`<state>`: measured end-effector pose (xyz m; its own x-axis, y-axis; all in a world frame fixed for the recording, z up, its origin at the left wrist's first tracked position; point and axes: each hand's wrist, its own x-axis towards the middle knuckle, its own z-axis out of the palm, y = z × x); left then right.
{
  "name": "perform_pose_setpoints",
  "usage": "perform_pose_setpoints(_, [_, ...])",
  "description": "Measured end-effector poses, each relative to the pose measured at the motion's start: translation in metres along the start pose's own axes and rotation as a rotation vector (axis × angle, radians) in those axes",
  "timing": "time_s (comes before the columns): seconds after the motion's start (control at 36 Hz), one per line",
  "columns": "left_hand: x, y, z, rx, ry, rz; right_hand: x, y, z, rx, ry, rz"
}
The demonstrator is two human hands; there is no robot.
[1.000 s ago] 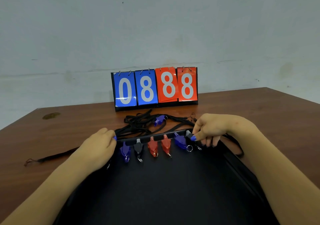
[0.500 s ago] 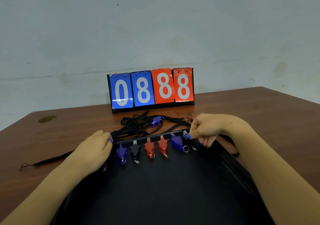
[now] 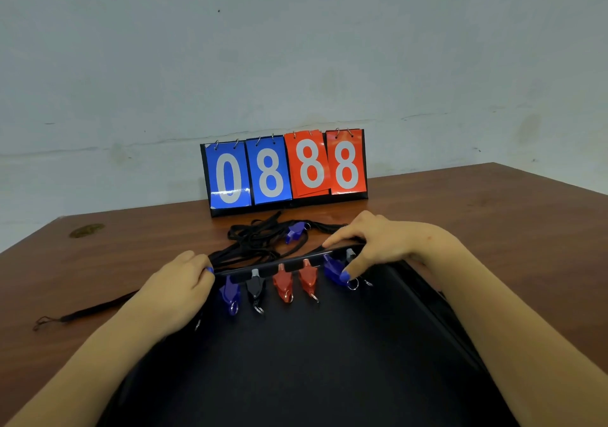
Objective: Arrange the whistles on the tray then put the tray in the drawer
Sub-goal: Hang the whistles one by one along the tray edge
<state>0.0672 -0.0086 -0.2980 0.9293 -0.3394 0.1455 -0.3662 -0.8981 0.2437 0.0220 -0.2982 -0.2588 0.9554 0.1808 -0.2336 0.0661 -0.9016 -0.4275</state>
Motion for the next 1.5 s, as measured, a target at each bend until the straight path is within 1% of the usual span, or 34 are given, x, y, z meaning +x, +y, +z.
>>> perform_pose_setpoints(0.08, [-0.001, 0.000, 0.000, -0.004, 0.001, 0.005, 0.001, -0.001, 0.001, -0.028, -0.030, -0.011])
perform_pose_setpoints(0.28, [-0.002, 0.002, -0.002, -0.007, -0.008, 0.005, 0.003, -0.002, 0.004, -0.041, -0.017, -0.013])
perform_pose_setpoints(0.39, [-0.001, 0.003, -0.001, -0.012, -0.016, 0.016, 0.004, -0.004, 0.005, -0.060, -0.020, 0.039])
perform_pose_setpoints(0.5, [-0.002, 0.004, -0.002, -0.028, -0.007, 0.022, 0.003, -0.003, 0.004, -0.027, -0.018, 0.045])
perform_pose_setpoints(0.58, [-0.002, 0.004, -0.001, -0.026, -0.001, 0.020, 0.000, -0.001, -0.001, 0.012, 0.052, 0.046])
perform_pose_setpoints(0.67, [-0.003, 0.005, -0.002, -0.028, 0.000, 0.022, -0.006, 0.002, -0.007, 0.112, 0.152, 0.069])
perform_pose_setpoints(0.72, [-0.003, 0.006, -0.002, -0.027, -0.008, 0.018, -0.010, 0.006, -0.012, 0.157, 0.173, 0.111])
perform_pose_setpoints(0.81, [-0.002, 0.007, -0.003, -0.027, -0.012, 0.018, -0.014, 0.007, -0.015, 0.161, 0.125, 0.201])
perform_pose_setpoints(0.94, [-0.003, 0.007, -0.004, -0.020, -0.020, 0.008, -0.013, -0.001, -0.009, 0.080, -0.044, 0.394])
perform_pose_setpoints(1.17, [-0.003, 0.007, -0.004, -0.020, -0.025, 0.011, -0.011, -0.001, -0.006, 0.110, -0.057, 0.388])
perform_pose_setpoints(1.5, [-0.005, 0.009, -0.005, -0.022, -0.022, 0.002, -0.012, -0.004, -0.007, 0.150, -0.056, 0.437])
